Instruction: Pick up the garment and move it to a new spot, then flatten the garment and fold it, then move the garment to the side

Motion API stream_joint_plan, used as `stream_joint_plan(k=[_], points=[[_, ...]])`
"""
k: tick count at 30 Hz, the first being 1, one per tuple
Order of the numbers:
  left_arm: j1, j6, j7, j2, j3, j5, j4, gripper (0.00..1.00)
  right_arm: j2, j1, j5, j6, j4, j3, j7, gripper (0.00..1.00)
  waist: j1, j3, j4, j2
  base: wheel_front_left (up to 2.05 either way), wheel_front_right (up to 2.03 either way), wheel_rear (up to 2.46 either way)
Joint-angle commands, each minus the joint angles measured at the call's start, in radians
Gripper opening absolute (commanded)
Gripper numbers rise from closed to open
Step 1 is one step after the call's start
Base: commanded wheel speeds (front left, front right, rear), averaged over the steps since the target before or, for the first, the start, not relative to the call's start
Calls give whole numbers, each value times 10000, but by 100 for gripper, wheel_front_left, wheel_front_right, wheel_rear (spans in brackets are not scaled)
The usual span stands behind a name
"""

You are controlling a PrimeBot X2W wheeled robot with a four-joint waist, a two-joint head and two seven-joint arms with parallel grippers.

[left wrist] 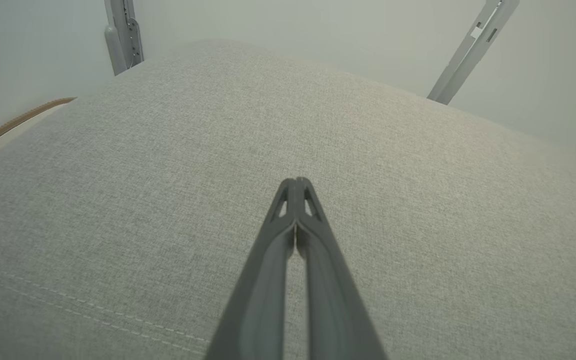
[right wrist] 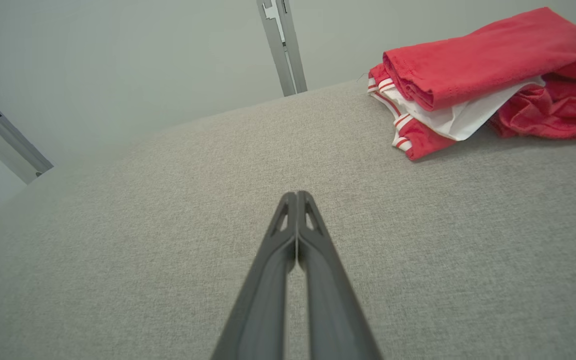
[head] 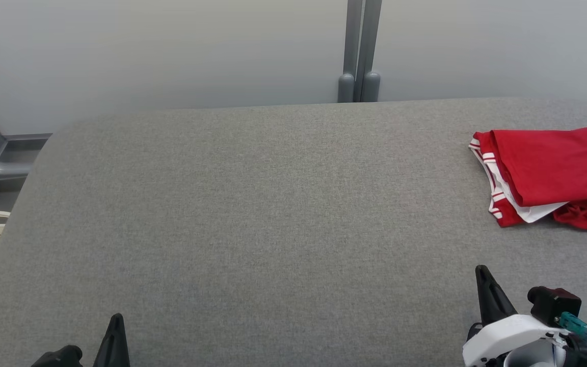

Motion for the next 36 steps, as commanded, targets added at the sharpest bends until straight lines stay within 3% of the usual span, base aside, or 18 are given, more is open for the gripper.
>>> stream_joint_plan(k=[1,36], points=[[-286,-48,107,31,110,-423,-172,0,-33,-234,512,0,-225,-70,110,0,0,6,-1,0,0,0,0],[-1109,-414,1596,-276,653,-5312,-590,0,-61,-288,6115,-1,-1043,-444,1424,0,0,158,-20,0,0,0,0]])
